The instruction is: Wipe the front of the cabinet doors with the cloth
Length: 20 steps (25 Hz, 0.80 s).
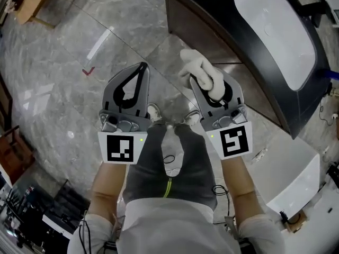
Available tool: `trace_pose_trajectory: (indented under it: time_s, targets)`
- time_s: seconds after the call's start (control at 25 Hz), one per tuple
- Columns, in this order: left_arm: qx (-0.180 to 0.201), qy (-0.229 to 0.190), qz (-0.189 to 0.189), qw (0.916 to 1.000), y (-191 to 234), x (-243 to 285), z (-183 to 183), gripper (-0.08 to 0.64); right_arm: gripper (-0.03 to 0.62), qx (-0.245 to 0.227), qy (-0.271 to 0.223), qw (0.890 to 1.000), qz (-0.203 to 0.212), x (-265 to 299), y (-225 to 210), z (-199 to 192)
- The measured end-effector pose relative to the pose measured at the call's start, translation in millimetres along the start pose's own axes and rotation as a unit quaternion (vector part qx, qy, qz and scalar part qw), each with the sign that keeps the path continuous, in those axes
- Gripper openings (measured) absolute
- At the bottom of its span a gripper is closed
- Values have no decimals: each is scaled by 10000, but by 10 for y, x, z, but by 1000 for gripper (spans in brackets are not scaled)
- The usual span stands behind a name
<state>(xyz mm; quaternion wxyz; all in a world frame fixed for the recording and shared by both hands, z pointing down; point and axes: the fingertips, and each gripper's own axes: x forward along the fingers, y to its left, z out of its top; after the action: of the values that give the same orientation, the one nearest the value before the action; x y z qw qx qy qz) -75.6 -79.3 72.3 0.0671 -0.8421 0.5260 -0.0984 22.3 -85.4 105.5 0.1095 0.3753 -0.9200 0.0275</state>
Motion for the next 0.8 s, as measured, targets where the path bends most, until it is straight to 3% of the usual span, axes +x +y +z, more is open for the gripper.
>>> trace_pose_trajectory:
  time_s: [0.36,0.56,0.8]
  targets:
    - [192,-45,-93,9998,-383,246,-1428,18,138,57,-123,9999,-8,465,-77,-1413]
    - [299,-133,-86,9994,-403,436,-2276,18,138,-152,-249,9996,-10,892,-92,-2038]
    - [387,-214,-214,9988,-535,578,-2932,18,138,-445,-356,9984,53,1132,-69,-2561]
